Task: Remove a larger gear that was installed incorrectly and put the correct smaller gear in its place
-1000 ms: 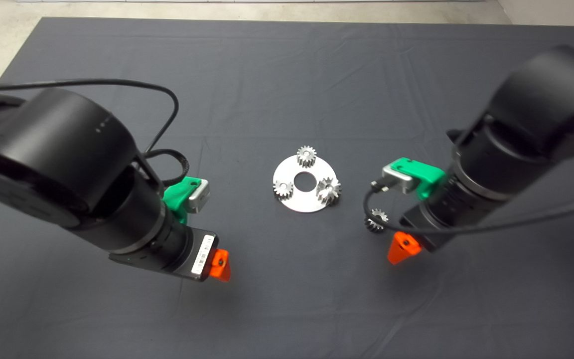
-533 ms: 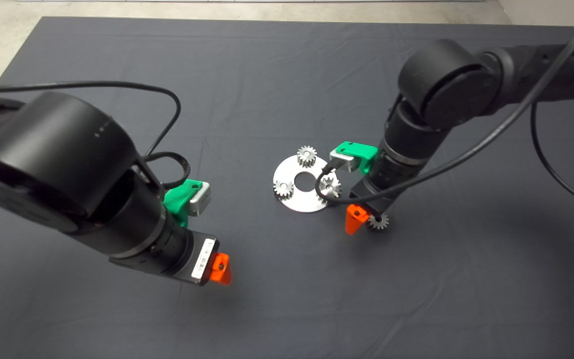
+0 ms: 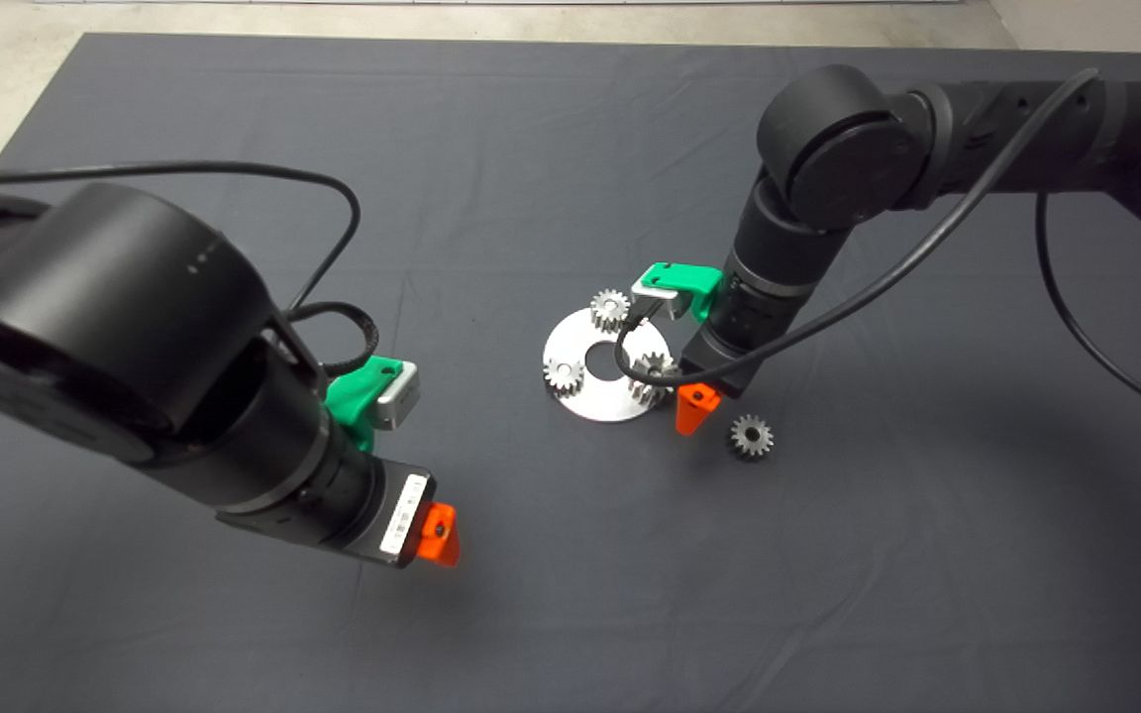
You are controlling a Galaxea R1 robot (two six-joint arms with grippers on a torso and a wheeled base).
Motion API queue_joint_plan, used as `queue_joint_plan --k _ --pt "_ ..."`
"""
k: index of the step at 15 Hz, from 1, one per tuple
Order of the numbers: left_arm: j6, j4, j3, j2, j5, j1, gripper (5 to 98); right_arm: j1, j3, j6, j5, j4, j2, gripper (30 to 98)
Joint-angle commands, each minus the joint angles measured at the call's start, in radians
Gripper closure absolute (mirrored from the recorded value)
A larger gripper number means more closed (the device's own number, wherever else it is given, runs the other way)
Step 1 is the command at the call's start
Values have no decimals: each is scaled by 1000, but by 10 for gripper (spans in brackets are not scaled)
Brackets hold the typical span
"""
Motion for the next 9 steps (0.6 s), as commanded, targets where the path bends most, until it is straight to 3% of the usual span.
queue_joint_plan --k 1,9 --pt "2 0 12 4 4 -12 54 -10 -22 -84 -118 -138 26 316" --pt "9 0 13 10 4 -12 54 -71 -52 -94 -117 -210 53 316"
